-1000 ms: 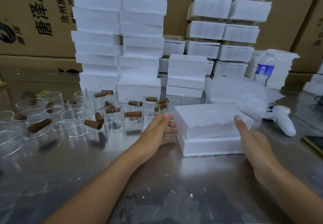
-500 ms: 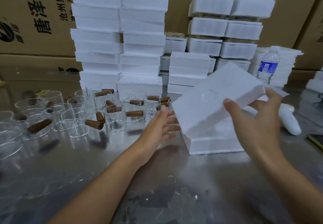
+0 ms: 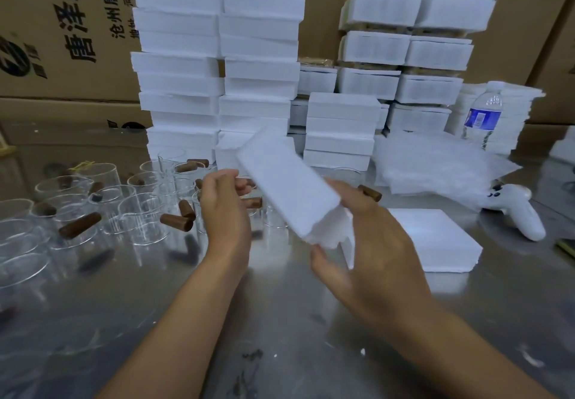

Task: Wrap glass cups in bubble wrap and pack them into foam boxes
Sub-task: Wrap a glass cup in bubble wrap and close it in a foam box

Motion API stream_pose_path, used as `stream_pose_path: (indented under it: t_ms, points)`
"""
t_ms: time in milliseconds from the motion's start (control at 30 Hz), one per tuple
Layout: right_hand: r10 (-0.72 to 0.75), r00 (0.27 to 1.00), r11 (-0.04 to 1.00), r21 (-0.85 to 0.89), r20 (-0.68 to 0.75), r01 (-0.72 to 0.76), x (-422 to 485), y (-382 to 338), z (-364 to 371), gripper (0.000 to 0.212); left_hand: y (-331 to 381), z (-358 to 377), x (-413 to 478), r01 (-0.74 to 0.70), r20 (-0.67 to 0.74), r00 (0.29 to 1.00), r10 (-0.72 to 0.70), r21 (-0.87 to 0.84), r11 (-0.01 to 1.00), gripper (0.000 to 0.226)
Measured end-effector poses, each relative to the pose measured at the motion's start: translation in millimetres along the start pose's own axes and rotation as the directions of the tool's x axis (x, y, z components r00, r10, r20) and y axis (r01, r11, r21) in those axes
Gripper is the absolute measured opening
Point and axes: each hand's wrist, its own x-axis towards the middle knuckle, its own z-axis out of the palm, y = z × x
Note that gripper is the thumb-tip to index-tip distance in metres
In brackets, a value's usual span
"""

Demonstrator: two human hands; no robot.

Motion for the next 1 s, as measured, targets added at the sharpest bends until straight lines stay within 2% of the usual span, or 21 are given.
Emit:
stream_pose_path:
  t_ms: [67,133,233,367,500,633,733,867,933,1000]
  points:
    - [-0.09,0.993,0.991,-0.093,0.07,0.097,-1.4,-1.2,5.2,0.069,1.5,-4.4,2.9,0.045,0.002,0.999,-0.045,-0.032,0.998,0.025]
    - [-0.102,0.985,0.983,-0.14,0.139,0.121,-1.7,-2.3,9.3,0.07,2.3,-6.0,3.5,0.059,-0.007,0.998,-0.06,-0.048,0.997,0.02]
    - [-0.053,0.971,0.979,-0.178,0.232,0.096,-1.7,-2.7,17.3,0.067,1.2,-6.1,5.6,0.053,-0.018,0.998,-0.053,-0.015,0.998,0.019]
    - [0.025,0.93,0.966,-0.249,0.367,0.072,-3.3,-0.7,27.5,0.069,3.5,-9.2,11.2,0.085,-0.065,0.994,-0.091,-0.084,0.993,0.021]
    - [0.017,0.832,0.98,-0.176,0.555,0.097,-5.9,4.0,38.5,0.065,5.1,-9.8,11.2,-0.018,-0.087,0.996,0.019,0.018,1.0,0.021]
    - [-0.016,0.763,0.98,-0.139,0.646,0.139,-2.7,6.0,46.2,0.06,3.5,-6.6,4.1,-0.148,0.006,0.989,0.148,0.135,0.98,0.022]
    - [-0.019,0.761,0.999,-0.023,0.648,0.044,-0.2,11.6,43.7,0.056,1.2,-7.4,3.4,-0.201,0.045,0.979,0.196,0.201,0.959,0.024]
    - [0.159,0.901,0.969,0.113,0.405,-0.221,14.4,38.2,33.5,0.03,-0.4,-8.1,1.1,-0.241,0.098,0.97,0.223,0.256,0.936,0.024]
    - [0.307,0.889,0.915,0.152,0.339,-0.374,27.0,62.8,35.1,0.017,-0.3,-5.4,-3.2,-0.24,0.211,0.96,0.184,0.285,0.928,0.022]
    - [0.46,0.814,0.839,0.127,0.355,-0.529,37.6,90.7,41.5,0.011,-0.1,-3.5,-8.4,-0.276,0.401,0.909,0.117,0.366,0.889,0.017]
